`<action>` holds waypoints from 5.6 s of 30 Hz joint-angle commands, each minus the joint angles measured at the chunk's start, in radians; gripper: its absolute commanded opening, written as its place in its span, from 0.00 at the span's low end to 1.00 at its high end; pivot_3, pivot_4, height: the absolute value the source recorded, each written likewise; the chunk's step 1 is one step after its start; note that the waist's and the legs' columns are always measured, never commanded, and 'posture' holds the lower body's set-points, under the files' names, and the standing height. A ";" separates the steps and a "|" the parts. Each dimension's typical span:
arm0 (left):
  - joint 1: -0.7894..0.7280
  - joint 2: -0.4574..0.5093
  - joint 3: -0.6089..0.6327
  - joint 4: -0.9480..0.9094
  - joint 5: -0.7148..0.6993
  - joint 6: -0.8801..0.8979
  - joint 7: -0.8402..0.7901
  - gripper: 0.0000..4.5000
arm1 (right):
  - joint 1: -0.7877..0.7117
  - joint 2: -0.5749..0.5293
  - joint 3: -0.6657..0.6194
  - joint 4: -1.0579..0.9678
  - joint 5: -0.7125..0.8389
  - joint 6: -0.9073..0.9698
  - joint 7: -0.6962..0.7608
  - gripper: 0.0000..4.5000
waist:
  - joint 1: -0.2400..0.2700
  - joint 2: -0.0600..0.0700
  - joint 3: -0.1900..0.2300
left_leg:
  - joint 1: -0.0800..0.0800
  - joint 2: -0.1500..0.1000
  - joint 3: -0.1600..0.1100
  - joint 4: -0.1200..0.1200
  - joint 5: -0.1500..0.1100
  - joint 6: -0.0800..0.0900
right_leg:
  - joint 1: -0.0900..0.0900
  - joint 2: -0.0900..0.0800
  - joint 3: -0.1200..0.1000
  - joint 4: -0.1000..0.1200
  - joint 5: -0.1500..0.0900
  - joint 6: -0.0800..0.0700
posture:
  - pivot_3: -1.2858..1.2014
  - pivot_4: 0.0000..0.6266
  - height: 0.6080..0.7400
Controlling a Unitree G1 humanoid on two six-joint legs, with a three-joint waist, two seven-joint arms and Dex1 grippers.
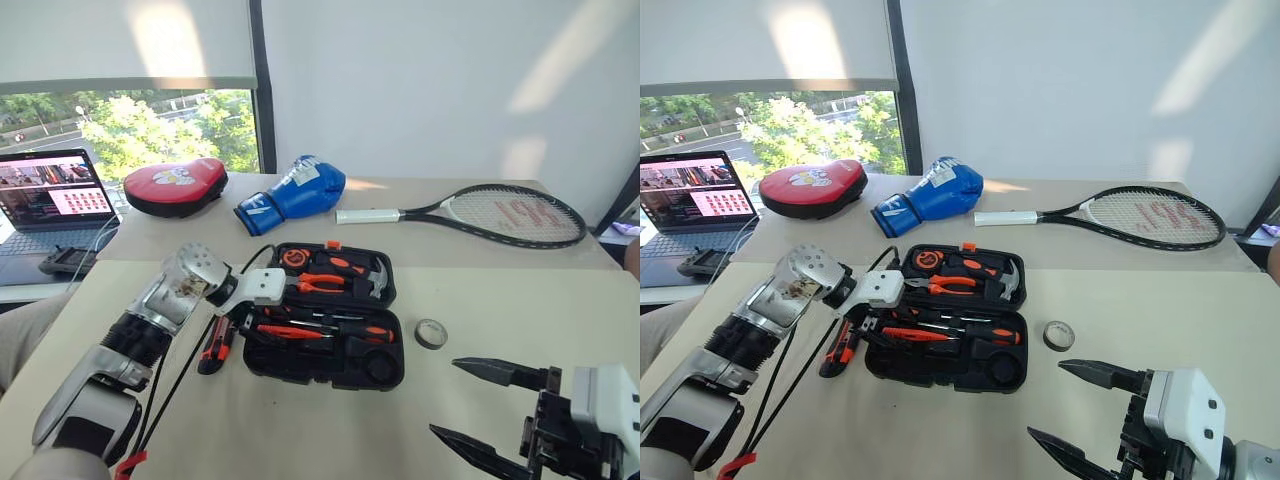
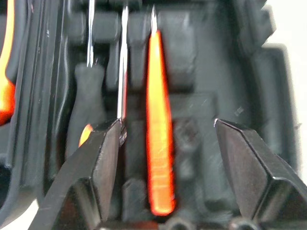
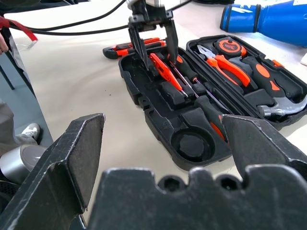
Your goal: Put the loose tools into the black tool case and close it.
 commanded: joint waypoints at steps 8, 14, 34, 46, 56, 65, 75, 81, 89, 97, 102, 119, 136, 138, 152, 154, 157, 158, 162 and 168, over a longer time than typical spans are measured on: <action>0.182 -0.080 0.244 -0.254 -0.189 0.331 0.328 0.01 | -0.054 -0.006 0.028 0.006 -0.006 -0.017 -0.014 1.00 | 0.002 0.000 0.000 | 0.003 0.000 -0.001 0.000 0.000 0.001 | 0.003 -0.001 0.001 0.000 0.000 0.001 | 0.52 0.24 1.00; 0.344 -0.127 0.271 -0.317 -0.196 0.257 0.456 0.01 | -0.059 -0.008 0.032 0.001 -0.003 -0.011 -0.020 1.00 | 0.004 0.000 0.000 | 0.003 0.000 -0.001 0.000 0.001 -0.002 | 0.003 -0.002 0.002 0.000 0.000 0.000 | 0.52 0.24 1.00; 0.371 -0.203 0.110 -0.163 -0.047 0.075 0.643 0.01 | -0.040 -0.022 0.028 -0.023 0.018 -0.006 -0.063 1.00 | 0.018 0.005 -0.003 | 0.011 0.001 -0.003 -0.001 -0.003 0.003 | 0.012 -0.008 0.003 -0.002 0.001 -0.001 | 0.52 0.24 1.00; 0.407 -0.109 0.101 -0.264 -0.151 0.220 0.503 0.01 | -0.057 -0.032 0.049 -0.021 0.017 -0.002 -0.086 1.00 | 0.015 0.007 -0.005 | 0.011 0.002 -0.003 -0.002 -0.004 0.002 | 0.011 -0.008 0.002 -0.002 0.001 -0.001 | 0.52 0.24 1.00; 0.400 -0.096 0.091 -0.256 -0.156 0.244 0.501 0.01 | -0.076 -0.041 0.066 -0.015 0.009 0.002 -0.088 1.00 | 0.016 0.010 -0.006 | 0.012 0.002 -0.003 -0.002 -0.004 0.003 | 0.012 -0.007 0.002 -0.002 0.000 -0.001 | 0.52 0.24 1.00; 0.307 -0.223 0.281 -0.287 -0.352 0.372 0.628 0.01 | -0.071 -0.038 0.061 -0.020 0.015 0.001 -0.093 1.00 | 0.018 0.007 -0.004 | 0.006 0.002 -0.005 -0.001 -0.003 0.001 | 0.007 -0.006 0.002 -0.002 0.000 -0.001 | 0.52 0.24 1.00; 0.366 -0.161 0.136 -0.254 -0.206 0.271 0.641 0.01 | -0.075 -0.038 0.063 -0.021 0.014 0.003 -0.096 1.00 | 0.014 0.006 -0.004 | 0.006 0.001 -0.004 -0.002 -0.004 0.002 | 0.008 -0.003 0.002 -0.003 0.000 -0.001 | 0.52 0.24 1.00; 0.464 -0.103 0.057 -0.211 -0.089 0.054 0.609 0.01 | -0.071 -0.040 0.056 -0.022 0.018 0.005 -0.098 1.00 | 0.016 0.011 -0.007 | 0.011 0.002 -0.004 -0.005 -0.005 0.001 | 0.011 -0.009 0.002 -0.004 0.000 -0.002 | 0.52 0.24 1.00; 0.506 -0.088 0.030 -0.143 0.007 -0.138 0.600 0.01 | -0.082 -0.050 0.055 -0.010 0.019 0.006 -0.091 1.00 | 0.018 0.018 -0.014 | 0.021 0.002 -0.003 -0.012 -0.005 0.000 | 0.014 -0.010 0.002 -0.008 -0.002 -0.003 | 0.52 0.24 1.00; 0.490 -0.181 0.312 -0.280 -0.352 0.139 0.664 0.01 | -0.116 -0.061 0.080 0.013 0.016 0.003 -0.078 1.00 | 0.014 0.016 -0.014 | 0.019 0.003 -0.003 -0.013 -0.004 0.001 | 0.014 -0.009 0.002 -0.008 -0.002 -0.003 | 0.52 0.24 1.00; 0.457 -0.161 0.547 -0.412 -0.514 0.434 0.883 0.26 | -0.152 -0.067 0.096 0.053 0.017 -0.007 -0.042 1.00 | 0.005 0.005 -0.007 | 0.015 0.005 -0.004 -0.014 -0.002 -0.003 | 0.010 -0.006 0.002 -0.005 -0.002 -0.003 | 0.52 0.24 1.00; 0.655 -0.149 0.549 -0.777 -0.412 0.935 1.353 0.99 | -0.326 -0.108 0.181 0.173 -0.005 0.005 0.057 1.00 | 0.019 -0.002 -0.001 | 0.015 0.000 -0.005 -0.015 -0.002 -0.017 | 0.011 -0.008 0.002 -0.005 -0.003 -0.001 | 0.52 0.24 1.00; 0.475 -0.097 0.576 -0.633 -0.572 0.687 0.964 0.39 | -0.243 -0.077 0.130 0.119 -0.010 0.008 0.019 1.00 | 0.028 -0.002 -0.001 | 0.010 0.001 -0.006 -0.014 -0.001 -0.020 | 0.007 -0.008 0.000 -0.004 -0.003 -0.005 | 0.52 0.24 1.00; 0.385 -0.009 0.440 -0.585 -0.562 0.624 0.760 0.39 | -0.220 -0.067 0.112 0.103 -0.009 0.008 0.007 1.00 | 0.022 -0.002 -0.001 | 0.010 0.000 -0.006 -0.014 0.003 -0.014 | 0.007 -0.005 0.000 -0.004 -0.003 -0.005 | 0.52 0.24 1.00; 0.141 0.100 -0.069 -0.139 -0.127 -0.165 0.076 0.39 | -0.005 0.006 -0.035 -0.020 0.015 0.001 -0.035 1.00 | 0.015 0.000 0.000 | 0.009 0.000 -0.002 -0.015 -0.002 -0.003 | 0.006 -0.002 0.000 -0.005 -0.006 -0.010 | 0.52 0.24 1.00; 0.129 0.083 -0.079 -0.092 -0.099 -0.206 0.059 0.39 | 0.008 0.009 -0.038 -0.023 0.017 -0.007 -0.041 1.00 | 0.016 0.000 0.000 | 0.009 0.001 -0.002 -0.013 -0.003 -0.002 | 0.006 -0.002 0.001 -0.005 -0.006 -0.009 | 0.52 0.24 1.00; 0.119 0.061 -0.085 -0.044 -0.067 -0.252 0.039 0.39 | 0.020 0.007 -0.037 -0.024 0.020 -0.018 -0.049 1.00 | 0.017 0.000 0.000 | 0.008 0.000 -0.002 -0.012 -0.003 0.000 | 0.006 -0.002 0.000 -0.004 -0.004 -0.006 | 0.52 0.24 1.00; 0.117 0.049 -0.089 -0.024 -0.053 -0.279 0.035 0.39 | 0.023 0.005 -0.036 -0.024 0.022 -0.022 -0.052 1.00 | 0.018 0.000 0.000 | 0.007 0.000 -0.002 -0.011 -0.003 0.000 | 0.006 -0.002 0.000 -0.004 -0.004 -0.006 | 0.52 0.24 1.00; 0.108 0.005 -0.095 0.031 -0.019 -0.360 0.027 0.39 | 0.038 -0.001 -0.035 -0.024 0.022 -0.036 -0.059 1.00 | 0.018 0.000 0.000 | 0.007 0.000 -0.002 -0.009 -0.004 0.001 | 0.006 -0.002 -0.001 -0.004 -0.004 -0.005 | 0.52 0.24 1.00; 0.116 -0.024 -0.086 0.047 -0.015 -0.349 0.005 0.39 | 0.061 -0.008 -0.037 -0.024 0.024 -0.059 -0.068 1.00 | 0.018 0.000 -0.001 | 0.007 0.000 -0.003 -0.006 -0.005 0.003 | 0.007 -0.002 -0.002 -0.003 -0.004 -0.004 | 0.52 0.24 1.00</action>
